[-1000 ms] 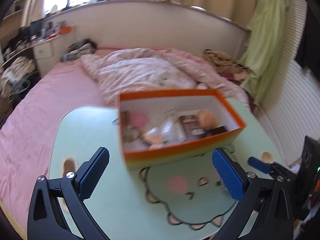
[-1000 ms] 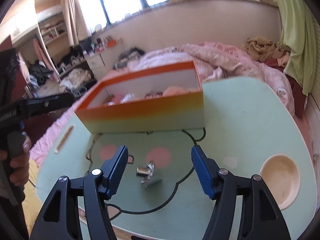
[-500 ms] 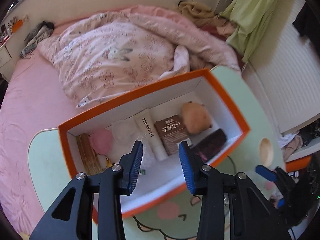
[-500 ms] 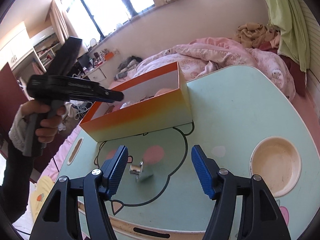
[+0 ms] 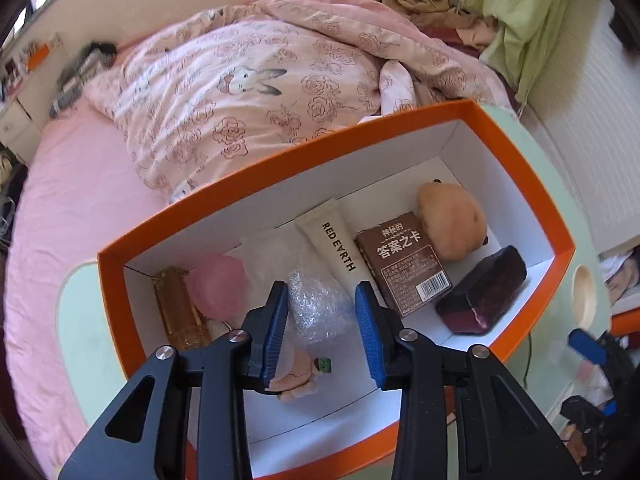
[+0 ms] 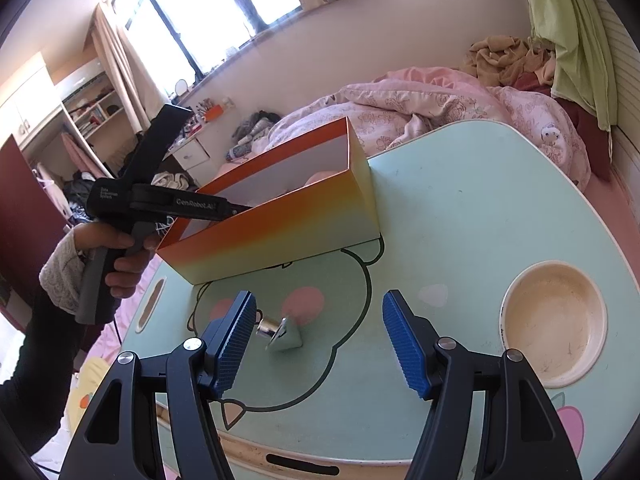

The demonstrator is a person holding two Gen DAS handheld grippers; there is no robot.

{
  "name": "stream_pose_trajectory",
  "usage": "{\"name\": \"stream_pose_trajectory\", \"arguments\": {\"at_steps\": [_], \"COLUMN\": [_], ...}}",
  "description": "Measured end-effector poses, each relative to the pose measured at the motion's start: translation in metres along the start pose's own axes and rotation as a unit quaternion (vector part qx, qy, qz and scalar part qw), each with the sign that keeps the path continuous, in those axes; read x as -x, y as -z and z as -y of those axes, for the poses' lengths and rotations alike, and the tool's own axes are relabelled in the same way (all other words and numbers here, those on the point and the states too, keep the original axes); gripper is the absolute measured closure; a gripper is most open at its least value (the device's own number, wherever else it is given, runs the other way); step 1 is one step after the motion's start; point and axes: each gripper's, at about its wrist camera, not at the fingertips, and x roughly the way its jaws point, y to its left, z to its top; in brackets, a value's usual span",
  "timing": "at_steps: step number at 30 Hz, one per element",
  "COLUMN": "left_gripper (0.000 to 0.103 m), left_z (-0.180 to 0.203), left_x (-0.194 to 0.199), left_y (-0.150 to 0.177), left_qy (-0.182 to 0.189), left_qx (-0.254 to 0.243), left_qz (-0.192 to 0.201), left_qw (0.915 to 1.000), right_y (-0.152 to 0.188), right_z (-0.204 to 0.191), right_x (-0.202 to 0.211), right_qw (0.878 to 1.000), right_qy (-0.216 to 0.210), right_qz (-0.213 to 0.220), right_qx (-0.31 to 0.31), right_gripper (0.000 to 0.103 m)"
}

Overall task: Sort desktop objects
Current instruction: 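Grasp the clear plastic bag in the box with the left gripper, then set the plastic bag on the table with the left gripper while right grasps the white figurine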

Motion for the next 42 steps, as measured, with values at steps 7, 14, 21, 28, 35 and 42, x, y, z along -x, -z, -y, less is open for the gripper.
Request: {"name": "stream_pose_trajectory", "arguments": {"at_steps": [7, 14, 21, 28, 35, 42], "left_gripper": [0.070, 0.070, 0.070, 0.070, 0.035, 0.028], "left_z": [-0.001, 0.011, 0.013, 0.012, 0.017, -0.003], "left_x": [0.058, 0.128, 0.093, 0.057, 0.064, 0.093], "left_y": [0.008, 0.072, 0.146, 0.160, 0.168, 0.180], "left_qy": [0.047, 0.082, 0.104, 0.071, 0.043, 0.064], "left_qx": [-0.002, -0.025, 0.019, 0.046, 0.029, 0.064], "left_qz": [0.064, 0.126, 0.096, 0.091, 0.141, 0.195], "left_qw": [0.9968, 0.9883, 0.9897, 0.9922, 0.9886, 0.9767], "right_y": [-0.001, -0.001, -0.002, -0.004, -0.012, -0.074], "right_z": [-0.001, -0.004, -0.004, -0.009, -0.019, -0.069], "right_x": [0.003, 0.004, 0.000, -0.001, -0.003, -0.022], "right_qw": [1.000, 1.000, 1.000, 1.000, 1.000, 0.996], "right_qy": [0.002, 0.003, -0.013, -0.004, -0.004, -0.057], "right_qz": [0.001, 0.003, -0.010, -0.015, -0.018, -0.061], "right_qx": [-0.002, -0.005, -0.022, -0.016, -0.001, 0.045], "right_gripper": [0.037, 0.037, 0.037, 0.037, 0.037, 0.037]}}
